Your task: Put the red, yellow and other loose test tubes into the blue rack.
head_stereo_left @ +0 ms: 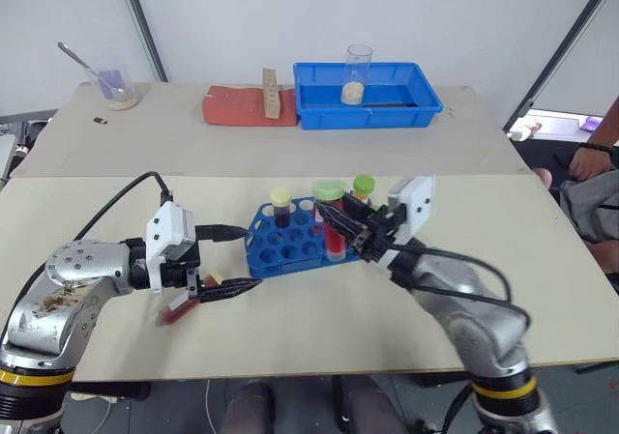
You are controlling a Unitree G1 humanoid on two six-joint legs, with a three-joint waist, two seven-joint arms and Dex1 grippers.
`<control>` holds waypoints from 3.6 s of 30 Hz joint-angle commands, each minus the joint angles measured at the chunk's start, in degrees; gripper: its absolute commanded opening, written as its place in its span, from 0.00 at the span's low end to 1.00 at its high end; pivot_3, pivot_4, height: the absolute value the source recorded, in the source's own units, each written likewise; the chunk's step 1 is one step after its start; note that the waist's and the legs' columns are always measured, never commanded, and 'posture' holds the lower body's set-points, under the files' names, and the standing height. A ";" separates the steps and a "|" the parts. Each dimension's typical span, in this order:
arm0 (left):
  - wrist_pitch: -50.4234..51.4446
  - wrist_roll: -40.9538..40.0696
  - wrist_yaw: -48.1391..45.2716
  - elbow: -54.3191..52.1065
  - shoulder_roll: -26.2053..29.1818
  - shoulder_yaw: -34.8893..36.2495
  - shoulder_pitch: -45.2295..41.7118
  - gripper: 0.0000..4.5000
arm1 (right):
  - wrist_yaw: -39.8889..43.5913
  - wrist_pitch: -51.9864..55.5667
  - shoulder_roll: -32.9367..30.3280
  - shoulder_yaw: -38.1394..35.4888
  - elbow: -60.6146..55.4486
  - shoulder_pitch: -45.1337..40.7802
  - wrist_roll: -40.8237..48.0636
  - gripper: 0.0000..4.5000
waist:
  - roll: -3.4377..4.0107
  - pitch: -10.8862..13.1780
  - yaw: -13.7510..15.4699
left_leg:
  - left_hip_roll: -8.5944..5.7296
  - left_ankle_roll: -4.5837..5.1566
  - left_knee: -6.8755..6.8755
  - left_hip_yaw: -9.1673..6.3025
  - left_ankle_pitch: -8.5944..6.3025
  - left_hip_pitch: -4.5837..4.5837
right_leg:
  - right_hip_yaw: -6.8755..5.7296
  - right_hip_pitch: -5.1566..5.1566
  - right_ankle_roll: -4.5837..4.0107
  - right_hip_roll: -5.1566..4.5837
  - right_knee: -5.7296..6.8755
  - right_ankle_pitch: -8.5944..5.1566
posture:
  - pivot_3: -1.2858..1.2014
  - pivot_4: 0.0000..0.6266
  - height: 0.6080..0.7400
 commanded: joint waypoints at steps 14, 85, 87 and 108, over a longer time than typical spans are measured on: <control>2.18 -1.75 0.58 -3.75 0.05 0.06 -1.96 1.00 | -0.51 -19.78 9.60 0.29 10.48 2.27 -15.58 0.23 | 0.00 0.00 -0.03 | 0.01 -0.01 0.00 0.00 0.00 0.08 | 0.00 0.00 -0.08 0.01 0.14 -0.02 | 0.52 0.24 1.00; 29.24 15.97 9.98 -1.04 17.91 -17.76 -8.33 1.00 | 38.88 12.31 -32.46 -7.68 -13.50 -1.09 15.72 0.98 | -0.06 0.04 1.61 | -0.04 -0.02 -0.37 0.09 0.01 0.21 | -0.03 -0.05 -0.20 0.00 0.10 -0.22 | 0.52 0.24 1.00; 31.27 16.01 10.27 -1.70 16.93 -18.88 -9.68 1.00 | 38.34 12.97 -32.15 -7.97 -13.69 -1.08 16.47 0.98 | -0.07 0.04 1.62 | -0.04 -0.02 -0.34 0.08 0.01 0.21 | -0.03 -0.03 -0.18 0.00 0.11 -0.21 | 0.52 0.24 1.00; 26.08 11.53 -0.97 -0.69 17.50 -16.72 -17.07 0.22 | 33.96 16.70 -33.52 -11.84 -14.29 -1.33 22.01 0.99 | -0.10 0.05 1.69 | -0.04 -0.02 -0.27 0.03 0.01 0.15 | -0.03 -0.02 -0.16 0.02 0.13 -0.19 | 0.52 0.24 1.00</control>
